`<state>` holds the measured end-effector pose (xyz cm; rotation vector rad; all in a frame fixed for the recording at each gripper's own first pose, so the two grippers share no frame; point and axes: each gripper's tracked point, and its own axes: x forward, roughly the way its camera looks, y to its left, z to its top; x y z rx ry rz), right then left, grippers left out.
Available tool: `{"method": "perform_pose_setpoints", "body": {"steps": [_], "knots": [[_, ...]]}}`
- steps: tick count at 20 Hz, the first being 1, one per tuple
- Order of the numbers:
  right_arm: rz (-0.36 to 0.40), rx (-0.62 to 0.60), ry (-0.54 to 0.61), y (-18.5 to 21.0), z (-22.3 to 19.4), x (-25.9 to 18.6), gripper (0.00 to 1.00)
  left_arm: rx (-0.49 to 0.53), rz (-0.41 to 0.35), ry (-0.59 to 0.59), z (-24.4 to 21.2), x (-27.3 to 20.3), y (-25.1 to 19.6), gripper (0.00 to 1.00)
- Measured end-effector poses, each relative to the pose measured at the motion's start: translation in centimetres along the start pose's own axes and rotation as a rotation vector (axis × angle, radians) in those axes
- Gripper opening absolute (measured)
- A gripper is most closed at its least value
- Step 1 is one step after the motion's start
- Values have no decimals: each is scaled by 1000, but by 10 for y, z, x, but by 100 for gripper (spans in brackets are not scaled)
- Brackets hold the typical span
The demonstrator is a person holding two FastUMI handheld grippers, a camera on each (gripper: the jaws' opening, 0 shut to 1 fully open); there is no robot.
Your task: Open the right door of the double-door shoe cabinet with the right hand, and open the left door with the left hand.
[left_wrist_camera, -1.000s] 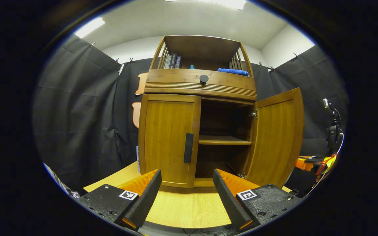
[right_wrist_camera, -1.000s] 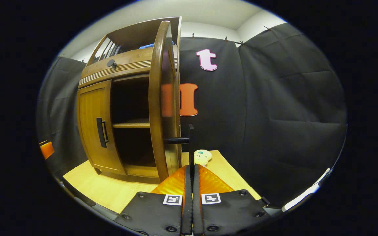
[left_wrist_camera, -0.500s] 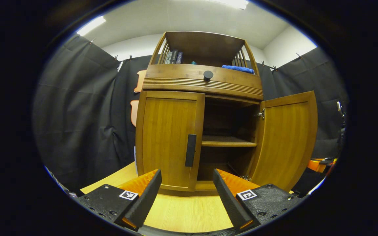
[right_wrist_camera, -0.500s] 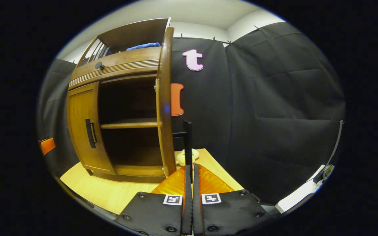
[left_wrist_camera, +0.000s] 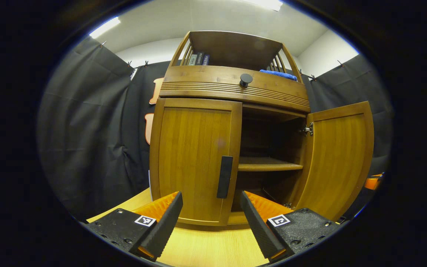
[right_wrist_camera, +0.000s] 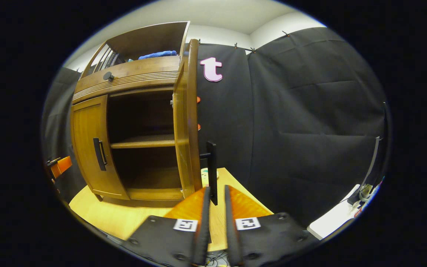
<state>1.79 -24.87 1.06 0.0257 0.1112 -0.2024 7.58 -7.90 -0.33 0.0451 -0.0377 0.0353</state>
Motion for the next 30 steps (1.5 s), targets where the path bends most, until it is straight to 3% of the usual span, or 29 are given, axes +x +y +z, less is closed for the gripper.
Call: {"method": "perform_pose_setpoints", "body": {"steps": [4, 9, 18, 24, 30], "knots": [[-38, 6, -17, 2, 5, -4, 76, 8, -14, 14, -1, 28, 5, 95], [-75, 11, -22, 5, 9, -1, 93, -13, -31, 22, -13, 69, 6, 92], [-130, 29, -1, 6, 8, 11, 94, 24, -100, 40, -28, 133, -18, 95], [-139, 32, 16, 10, 5, 20, 94, 50, -107, 54, -39, 156, -25, 90], [-147, 37, 26, 9, 3, 26, 94, 28, -115, 71, -46, 166, -31, 59]]}}
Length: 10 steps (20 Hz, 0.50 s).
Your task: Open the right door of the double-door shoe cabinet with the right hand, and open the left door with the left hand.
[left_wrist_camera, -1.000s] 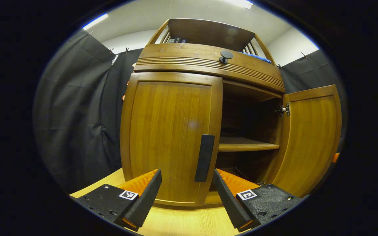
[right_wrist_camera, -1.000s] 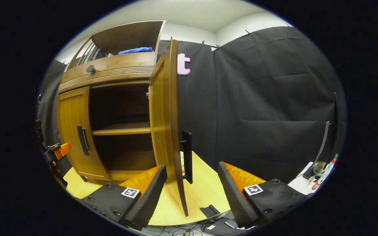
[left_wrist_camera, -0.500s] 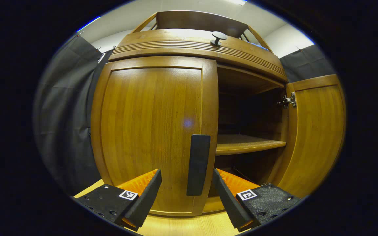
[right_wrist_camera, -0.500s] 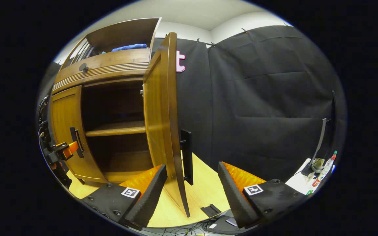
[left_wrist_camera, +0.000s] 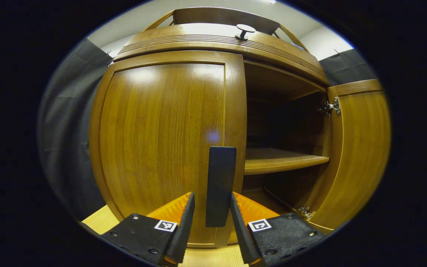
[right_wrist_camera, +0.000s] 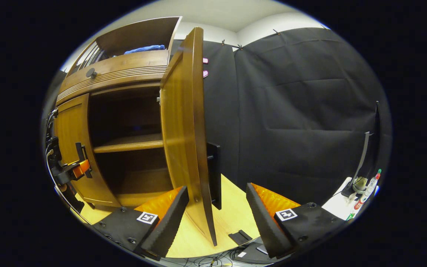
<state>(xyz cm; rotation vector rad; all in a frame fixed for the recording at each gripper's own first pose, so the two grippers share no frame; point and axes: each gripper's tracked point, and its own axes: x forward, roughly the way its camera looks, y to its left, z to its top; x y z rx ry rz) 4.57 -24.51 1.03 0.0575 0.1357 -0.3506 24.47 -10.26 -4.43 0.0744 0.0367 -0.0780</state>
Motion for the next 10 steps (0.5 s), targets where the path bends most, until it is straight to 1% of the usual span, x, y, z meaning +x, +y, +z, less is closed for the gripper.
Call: {"method": "perform_pose_setpoints", "body": {"steps": [1, 2, 4, 6, 7, 8, 9, 10], "knots": [[0, 0, -1, 0, 1, 1, 100, -1, -8, 0, -1, 1, -3, 54], [0, -2, -2, 1, 1, 2, 94, 1, -21, 1, -1, 1, -6, 48], [2, -7, -4, 2, 3, 5, 94, 29, -14, -2, -2, 0, -7, 36], [8, -11, -6, 4, 3, 5, 94, 19, -14, 0, -2, -2, -7, 34], [11, -10, -6, 5, 3, 5, 100, 16, -11, 13, -2, -1, -6, 29], [16, -10, -6, 7, 3, 6, 100, 4, -7, 21, -3, -2, -5, 26], [20, -10, -7, 8, 4, 6, 100, -24, -1, 25, -1, -8, -4, 26], [25, -11, -8, 10, 4, 5, 94, -30, 3, 21, -2, -8, -7, 23]]}}
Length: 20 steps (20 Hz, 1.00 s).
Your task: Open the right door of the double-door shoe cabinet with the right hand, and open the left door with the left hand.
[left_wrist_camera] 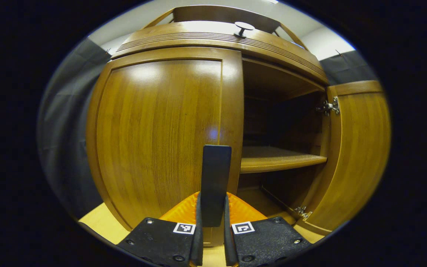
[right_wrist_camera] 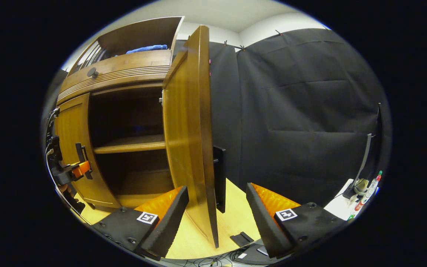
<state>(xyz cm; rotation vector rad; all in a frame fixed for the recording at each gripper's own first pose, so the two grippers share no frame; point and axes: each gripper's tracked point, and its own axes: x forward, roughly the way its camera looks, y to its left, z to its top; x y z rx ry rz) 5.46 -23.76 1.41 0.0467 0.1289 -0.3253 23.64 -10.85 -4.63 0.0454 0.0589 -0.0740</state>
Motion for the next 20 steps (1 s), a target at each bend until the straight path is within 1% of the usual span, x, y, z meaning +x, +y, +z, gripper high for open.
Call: {"method": "perform_pose_setpoints", "body": {"steps": [2, 3, 4, 5, 6, 9, 12, 16, 17, 19, 20], "knots": [[10, -7, -7, 2, 1, -3, 94, 50, 0, -11, -1, -6, 0, 19], [15, -11, -10, 2, 2, -5, 100, 63, -4, -17, -1, -8, -2, 17], [20, -15, -13, 2, 2, -7, 94, 44, -11, -15, 2, -14, -2, 16], [24, -16, -16, 1, 3, -9, 94, 6, -21, -10, 2, -18, 0, 15], [27, -14, -16, 0, 3, -11, 94, -6, -31, -8, 1, -24, 0, 14], [45, -11, -17, 0, 3, -16, 94, 31, -30, -16, 1, -39, 2, 14], [64, -16, -22, -3, 4, -25, 94, -10, -29, -20, 2, -55, 5, 14], [81, -20, -33, -11, 6, -39, 94, 7, 0, -28, 3, -71, 11, 14], [86, -18, -32, -15, 6, -42, 94, 17, 9, -30, 2, -79, 14, 15], [95, -19, -29, -21, 5, -47, 93, 36, 30, -34, 3, -90, 19, 14], [100, -19, -28, -23, 5, -50, 94, 40, 43, -36, 4, -94, 22, 15]]}}
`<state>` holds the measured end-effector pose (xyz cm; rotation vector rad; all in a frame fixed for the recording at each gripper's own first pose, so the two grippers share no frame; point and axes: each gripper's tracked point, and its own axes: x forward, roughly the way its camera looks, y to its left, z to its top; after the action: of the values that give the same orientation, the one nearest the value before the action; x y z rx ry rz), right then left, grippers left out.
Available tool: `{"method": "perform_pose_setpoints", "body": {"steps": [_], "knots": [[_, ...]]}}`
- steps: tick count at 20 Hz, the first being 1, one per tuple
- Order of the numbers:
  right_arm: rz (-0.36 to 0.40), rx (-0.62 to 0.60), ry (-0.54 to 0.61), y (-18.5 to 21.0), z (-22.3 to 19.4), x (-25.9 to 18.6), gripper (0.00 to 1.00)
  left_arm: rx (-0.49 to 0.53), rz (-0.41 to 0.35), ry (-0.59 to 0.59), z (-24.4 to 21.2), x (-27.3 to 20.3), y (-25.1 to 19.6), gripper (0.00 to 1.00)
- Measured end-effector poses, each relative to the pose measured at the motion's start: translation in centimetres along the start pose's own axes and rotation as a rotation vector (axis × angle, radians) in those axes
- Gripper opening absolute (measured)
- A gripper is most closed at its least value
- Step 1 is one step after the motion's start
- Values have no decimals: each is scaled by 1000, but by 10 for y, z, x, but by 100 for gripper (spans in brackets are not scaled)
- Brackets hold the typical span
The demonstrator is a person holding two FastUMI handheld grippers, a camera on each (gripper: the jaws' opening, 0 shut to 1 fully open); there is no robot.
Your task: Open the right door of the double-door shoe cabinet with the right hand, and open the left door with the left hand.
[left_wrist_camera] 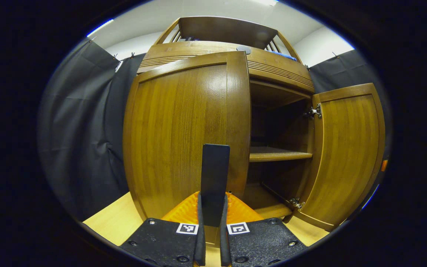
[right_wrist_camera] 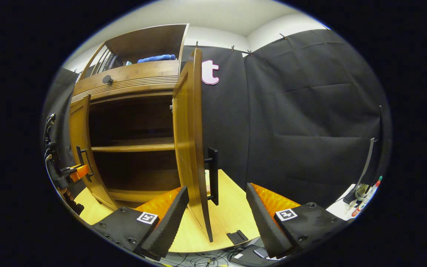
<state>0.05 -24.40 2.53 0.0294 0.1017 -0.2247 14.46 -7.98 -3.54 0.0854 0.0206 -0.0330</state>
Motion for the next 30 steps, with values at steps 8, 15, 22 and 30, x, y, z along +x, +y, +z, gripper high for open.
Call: {"method": "perform_pose_setpoints", "body": {"steps": [8, 15, 22, 30], "knots": [[70, -16, -3, 7, 0, -11, 94, 42, 90, -32, 2, -50, 33, 8], [131, -33, -19, 56, 5, -8, 94, 48, 59, -35, 2, -64, 47, 6], [142, -49, -27, 103, 5, -16, 100, 30, 26, -22, 3, -80, 66, 5], [172, -63, -16, 162, 4, -28, 94, 14, 1, -14, 3, -104, 113, 3]]}}
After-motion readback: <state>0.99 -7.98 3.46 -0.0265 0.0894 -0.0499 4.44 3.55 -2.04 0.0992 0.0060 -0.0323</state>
